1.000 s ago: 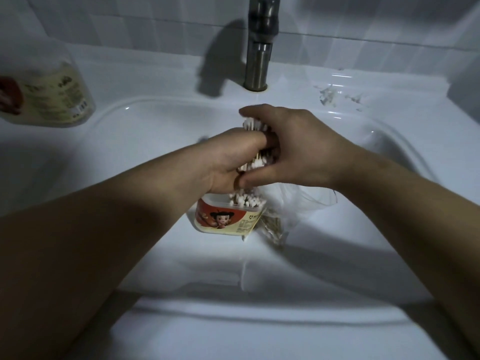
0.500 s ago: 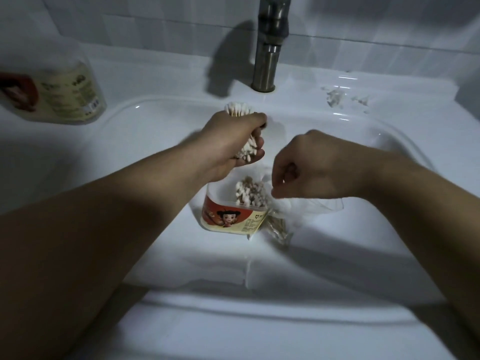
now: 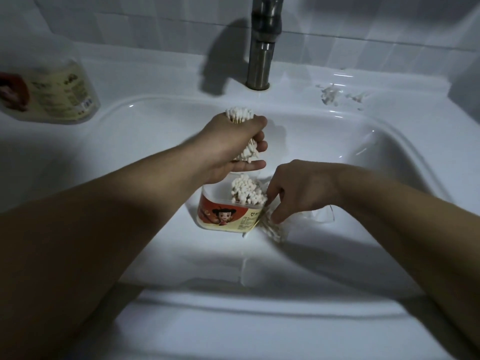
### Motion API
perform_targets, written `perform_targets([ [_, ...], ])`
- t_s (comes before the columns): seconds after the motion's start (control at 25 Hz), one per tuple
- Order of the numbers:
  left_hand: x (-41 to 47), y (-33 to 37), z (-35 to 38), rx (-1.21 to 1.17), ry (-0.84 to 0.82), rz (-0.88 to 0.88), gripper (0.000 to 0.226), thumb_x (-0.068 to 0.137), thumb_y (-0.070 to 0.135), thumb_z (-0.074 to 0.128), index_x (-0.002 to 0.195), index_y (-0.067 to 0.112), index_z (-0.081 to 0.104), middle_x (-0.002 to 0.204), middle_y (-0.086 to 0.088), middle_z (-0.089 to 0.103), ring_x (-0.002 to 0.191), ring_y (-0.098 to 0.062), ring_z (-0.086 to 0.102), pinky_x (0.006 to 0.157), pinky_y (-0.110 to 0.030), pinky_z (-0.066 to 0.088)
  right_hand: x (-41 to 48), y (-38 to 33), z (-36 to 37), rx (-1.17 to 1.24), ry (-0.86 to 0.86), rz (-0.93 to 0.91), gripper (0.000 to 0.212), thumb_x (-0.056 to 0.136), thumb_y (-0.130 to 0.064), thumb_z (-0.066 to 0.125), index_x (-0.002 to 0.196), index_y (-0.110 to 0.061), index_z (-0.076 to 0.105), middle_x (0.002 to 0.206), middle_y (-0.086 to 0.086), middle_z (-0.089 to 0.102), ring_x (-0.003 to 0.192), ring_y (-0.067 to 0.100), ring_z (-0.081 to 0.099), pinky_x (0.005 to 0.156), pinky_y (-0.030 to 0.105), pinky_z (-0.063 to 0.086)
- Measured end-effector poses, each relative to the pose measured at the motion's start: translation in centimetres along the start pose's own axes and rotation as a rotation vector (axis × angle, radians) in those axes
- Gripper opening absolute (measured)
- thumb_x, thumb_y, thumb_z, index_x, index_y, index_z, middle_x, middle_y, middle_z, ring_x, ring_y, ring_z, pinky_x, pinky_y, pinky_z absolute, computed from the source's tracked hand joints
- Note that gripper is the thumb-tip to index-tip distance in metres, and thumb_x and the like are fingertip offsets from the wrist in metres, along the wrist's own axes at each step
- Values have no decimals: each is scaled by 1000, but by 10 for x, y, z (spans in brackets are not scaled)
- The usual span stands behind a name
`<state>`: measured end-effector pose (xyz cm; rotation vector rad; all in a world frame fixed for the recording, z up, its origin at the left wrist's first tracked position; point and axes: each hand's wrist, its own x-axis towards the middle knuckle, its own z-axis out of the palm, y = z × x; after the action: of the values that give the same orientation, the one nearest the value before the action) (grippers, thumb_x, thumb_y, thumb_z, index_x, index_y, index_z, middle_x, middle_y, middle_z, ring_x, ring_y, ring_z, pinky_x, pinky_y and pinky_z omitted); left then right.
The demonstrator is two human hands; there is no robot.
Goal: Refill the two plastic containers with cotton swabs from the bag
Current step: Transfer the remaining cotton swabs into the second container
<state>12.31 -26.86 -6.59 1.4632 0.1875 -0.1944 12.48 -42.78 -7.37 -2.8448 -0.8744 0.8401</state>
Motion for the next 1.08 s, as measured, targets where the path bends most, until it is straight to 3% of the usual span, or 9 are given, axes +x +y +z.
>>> perform_targets([
  [0.12,0,0,1,-9,-10,-1,10,99,22,66,95,13,65,76,-3,65,76,-15,69,73,-41,64,9,3,7,-59,6,-11,23,78,-47,77,94,-31,80,55,-10,60,54,5,54,56,20,43],
  [0.44,0,-1,-1,-30,-50,11,6,99,19,66,96,14,66,76,-3,67,78,-16,69,72,-36,63,12,2,9,-113,-43,-39,16,81,-39,75,80,-25,68,68,-8,64,62,7,57,59,23,43],
  [0.64,0,-2,-2,12,-71,-3,6,100,19,65,100,14,67,78,-3,72,79,-16,73,75,-38,64,-6,9,-13,108,-25,-12,4,84,-30,75,82,-26,74,76,-6,72,70,9,64,66,25,51],
  [0.76,0,-6,0,83,-104,-13,5,100,20,64,100,16,66,86,-3,76,85,-18,75,82,-41,63,-16,19,-22,317,92,-31,2,86,-24,75,84,-24,75,74,3,73,62,11,61,60,28,49],
  [0.88,0,-7,0,131,-127,-24,9,99,21,65,104,13,68,100,-8,79,96,-23,76,83,-44,63,-22,23,-30,485,288,-62,6,89,-10,71,88,-14,76,66,1,70,51,2,57,52,20,47],
  [0.96,-1,-7,0,166,-163,-45,19,99,22,66,111,8,69,104,-14,78,97,-27,76,81,-44,64,-22,23,-34,599,410,-52,7,90,-7,70,89,-11,76,66,-2,71,52,1,59,51,20,48],
  [1.08,-5,-7,1,178,-224,-56,20,100,21,65,111,5,70,101,-11,79,92,-21,77,80,-42,63,-19,24,-34,701,510,-38,7,90,-9,70,90,-12,77,73,1,74,61,3,63,54,25,51],
])
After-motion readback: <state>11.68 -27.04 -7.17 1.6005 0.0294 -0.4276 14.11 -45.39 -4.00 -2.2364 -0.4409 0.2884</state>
